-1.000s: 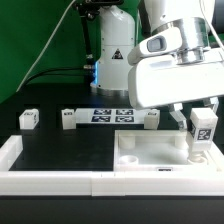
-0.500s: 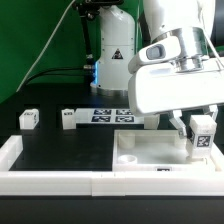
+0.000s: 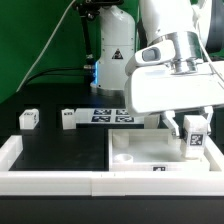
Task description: Assemble one leg
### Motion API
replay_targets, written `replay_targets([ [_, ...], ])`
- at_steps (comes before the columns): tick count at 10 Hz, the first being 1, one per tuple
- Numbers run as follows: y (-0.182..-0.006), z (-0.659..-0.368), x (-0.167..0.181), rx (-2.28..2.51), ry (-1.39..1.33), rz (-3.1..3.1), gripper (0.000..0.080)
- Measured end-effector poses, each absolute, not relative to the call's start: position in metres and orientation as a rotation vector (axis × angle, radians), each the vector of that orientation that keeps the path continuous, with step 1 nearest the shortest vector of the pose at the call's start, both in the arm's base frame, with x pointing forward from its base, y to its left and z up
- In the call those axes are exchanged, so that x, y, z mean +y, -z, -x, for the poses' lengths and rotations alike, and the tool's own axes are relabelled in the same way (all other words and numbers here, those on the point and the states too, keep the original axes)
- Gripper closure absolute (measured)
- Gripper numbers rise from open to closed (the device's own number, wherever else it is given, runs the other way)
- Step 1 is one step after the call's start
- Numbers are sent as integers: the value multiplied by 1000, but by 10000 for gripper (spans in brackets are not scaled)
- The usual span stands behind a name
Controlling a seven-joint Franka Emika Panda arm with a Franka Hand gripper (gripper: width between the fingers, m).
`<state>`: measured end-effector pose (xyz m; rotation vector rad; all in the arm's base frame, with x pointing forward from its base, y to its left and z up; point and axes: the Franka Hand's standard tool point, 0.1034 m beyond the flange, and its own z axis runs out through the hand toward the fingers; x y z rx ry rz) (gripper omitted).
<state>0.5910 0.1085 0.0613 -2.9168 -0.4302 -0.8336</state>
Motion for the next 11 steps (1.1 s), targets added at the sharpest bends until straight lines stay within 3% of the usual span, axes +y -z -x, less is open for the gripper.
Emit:
replay_targets([
  [1, -61, -591, 108, -430, 833, 2917, 312],
  [2, -61, -591, 108, -430, 832, 2917, 185],
  [5, -61, -590, 108, -428, 823, 2919, 157],
  [9, -86, -594, 102, -435, 710, 2934, 150],
  [11, -88, -593, 103, -441, 644, 2936, 150],
])
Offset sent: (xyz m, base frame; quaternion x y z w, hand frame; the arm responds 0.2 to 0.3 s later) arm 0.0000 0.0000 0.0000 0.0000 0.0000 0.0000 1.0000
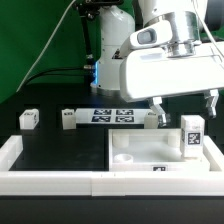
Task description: Assemble one leg
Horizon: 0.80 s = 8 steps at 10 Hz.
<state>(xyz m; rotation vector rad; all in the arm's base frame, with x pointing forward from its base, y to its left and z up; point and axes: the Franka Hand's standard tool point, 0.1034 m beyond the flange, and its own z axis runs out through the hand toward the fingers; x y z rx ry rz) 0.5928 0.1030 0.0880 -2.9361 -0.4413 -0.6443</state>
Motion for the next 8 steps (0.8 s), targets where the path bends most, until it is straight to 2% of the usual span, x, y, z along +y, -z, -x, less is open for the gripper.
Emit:
replay_targets([
  [2, -86, -592, 103, -432, 628, 2937, 150],
  [6, -84, -581, 118, -260, 10, 2970, 150],
  [8, -82, -586, 115, -254, 16, 2976, 150],
])
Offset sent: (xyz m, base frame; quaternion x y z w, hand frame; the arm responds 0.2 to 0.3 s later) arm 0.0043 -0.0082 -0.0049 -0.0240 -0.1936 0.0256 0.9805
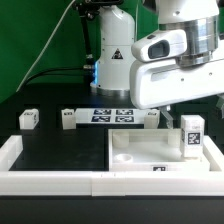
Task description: Assemble one leg
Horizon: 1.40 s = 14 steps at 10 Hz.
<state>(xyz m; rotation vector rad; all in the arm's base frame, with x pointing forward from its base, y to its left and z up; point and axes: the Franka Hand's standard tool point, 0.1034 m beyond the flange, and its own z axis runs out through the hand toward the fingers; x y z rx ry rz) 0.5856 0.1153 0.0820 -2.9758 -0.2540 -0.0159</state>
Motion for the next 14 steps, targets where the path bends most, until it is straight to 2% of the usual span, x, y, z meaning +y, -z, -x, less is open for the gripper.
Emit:
replay_targets([
  [3, -82, -585, 115, -253, 15, 2976, 150],
  [6, -82, -583, 112, 67, -28, 3018, 150],
  [11, -82, -587, 105, 30, -26, 3032, 150],
  [12, -82, -587, 105, 1, -24, 3032, 238],
  [13, -82, -587, 105, 1, -24, 3032, 238],
  [14, -82, -587, 105, 1, -24, 3032, 439],
])
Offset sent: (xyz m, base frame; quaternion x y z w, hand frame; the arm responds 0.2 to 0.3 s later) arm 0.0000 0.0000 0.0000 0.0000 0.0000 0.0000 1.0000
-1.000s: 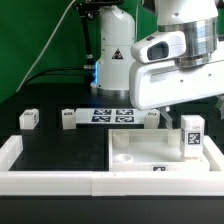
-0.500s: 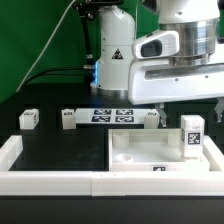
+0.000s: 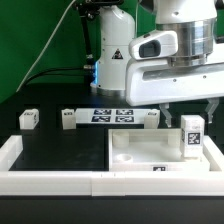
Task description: Assemble one leg
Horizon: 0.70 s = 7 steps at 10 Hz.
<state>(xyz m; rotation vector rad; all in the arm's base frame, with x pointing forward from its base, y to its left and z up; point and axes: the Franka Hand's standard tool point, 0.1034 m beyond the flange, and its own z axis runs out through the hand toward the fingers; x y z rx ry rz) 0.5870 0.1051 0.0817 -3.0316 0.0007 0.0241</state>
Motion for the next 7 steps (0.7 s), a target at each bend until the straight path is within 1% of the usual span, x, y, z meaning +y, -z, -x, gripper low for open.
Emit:
replay_targets([
  [1, -82, -587, 105, 1, -23, 3032, 510],
  [5, -82, -587, 106, 63, -27, 3027, 510],
  [7, -82, -586, 108, 437, -28, 2973, 510],
])
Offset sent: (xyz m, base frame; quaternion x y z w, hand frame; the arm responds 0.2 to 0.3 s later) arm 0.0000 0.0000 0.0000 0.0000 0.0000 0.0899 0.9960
